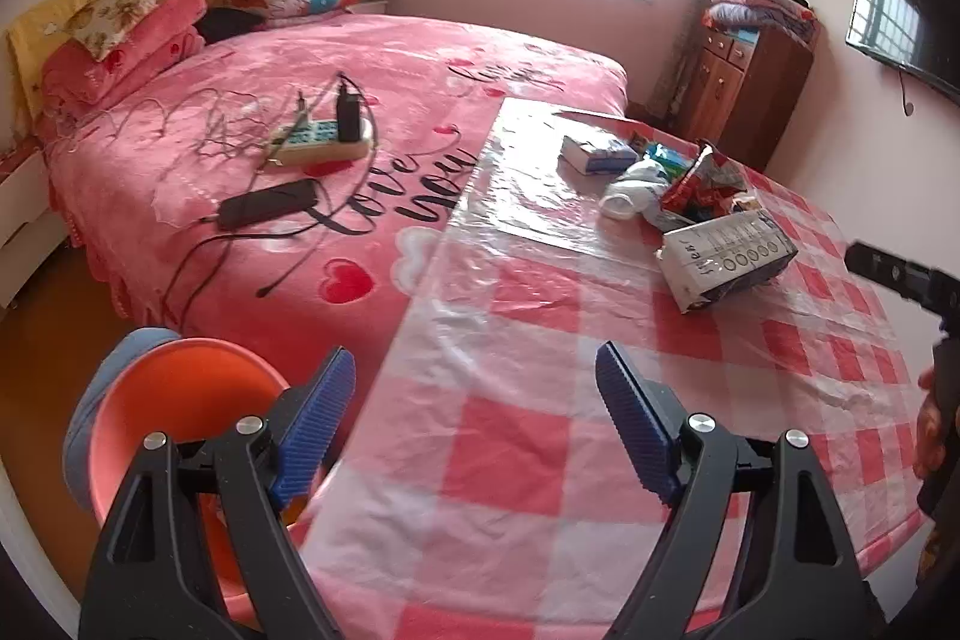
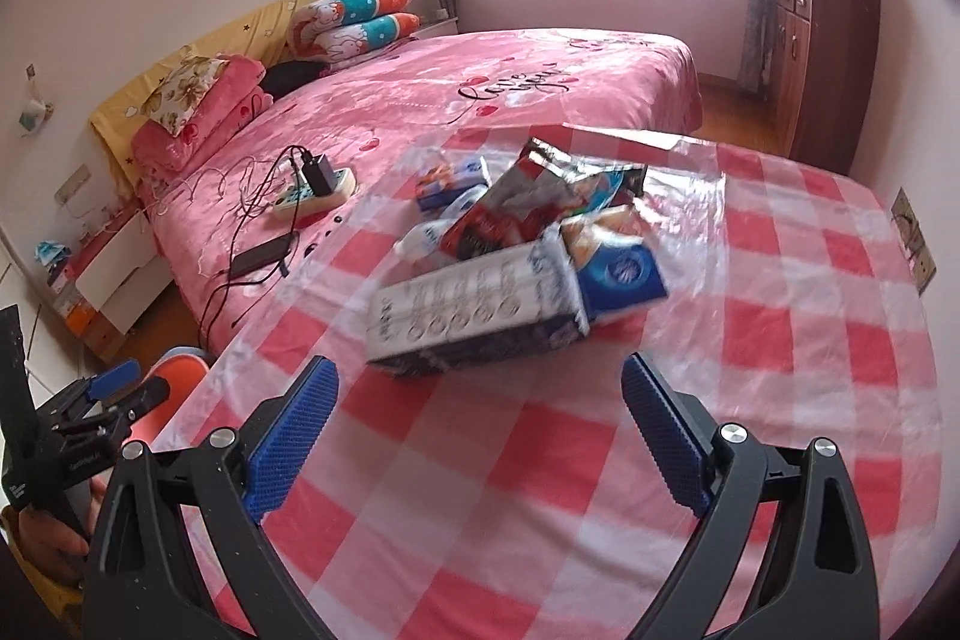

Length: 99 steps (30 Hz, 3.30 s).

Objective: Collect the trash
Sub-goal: 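Move both empty tools back toward the trash pile on the table, then grasp the bear-print tissue pack with the left tool while right tool grasps the coffee stick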

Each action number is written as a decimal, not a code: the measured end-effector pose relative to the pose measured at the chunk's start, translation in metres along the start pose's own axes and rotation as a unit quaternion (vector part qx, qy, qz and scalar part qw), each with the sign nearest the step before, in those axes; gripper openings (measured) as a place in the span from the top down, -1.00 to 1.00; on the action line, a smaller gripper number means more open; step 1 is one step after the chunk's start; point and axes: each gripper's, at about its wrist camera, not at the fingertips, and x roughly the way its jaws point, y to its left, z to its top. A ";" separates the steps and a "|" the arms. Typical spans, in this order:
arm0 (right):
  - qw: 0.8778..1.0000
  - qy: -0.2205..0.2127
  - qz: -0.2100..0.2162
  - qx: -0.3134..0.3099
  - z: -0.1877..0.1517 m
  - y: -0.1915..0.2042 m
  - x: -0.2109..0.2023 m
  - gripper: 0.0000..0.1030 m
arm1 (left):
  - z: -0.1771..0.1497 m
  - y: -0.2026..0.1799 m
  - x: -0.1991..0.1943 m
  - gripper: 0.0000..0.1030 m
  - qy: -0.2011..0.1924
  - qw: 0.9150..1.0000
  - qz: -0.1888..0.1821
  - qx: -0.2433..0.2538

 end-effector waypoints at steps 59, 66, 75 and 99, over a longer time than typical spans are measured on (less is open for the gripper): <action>0.984 0.148 0.095 0.039 0.142 -0.120 0.239 -0.05 | 0.182 -0.111 0.269 -0.11 0.078 0.986 -0.138 0.042; 0.983 0.147 0.111 0.016 0.117 -0.112 0.214 0.00 | 0.159 -0.117 0.249 -0.10 0.079 0.984 -0.151 0.053; 0.982 0.140 0.122 0.021 0.068 -0.113 0.163 0.01 | 0.112 -0.132 0.201 -0.10 0.090 0.976 -0.184 0.072; 0.989 0.118 0.014 -0.088 0.050 -0.083 0.153 -0.10 | 0.072 -0.156 0.170 -0.14 0.101 0.964 -0.180 0.166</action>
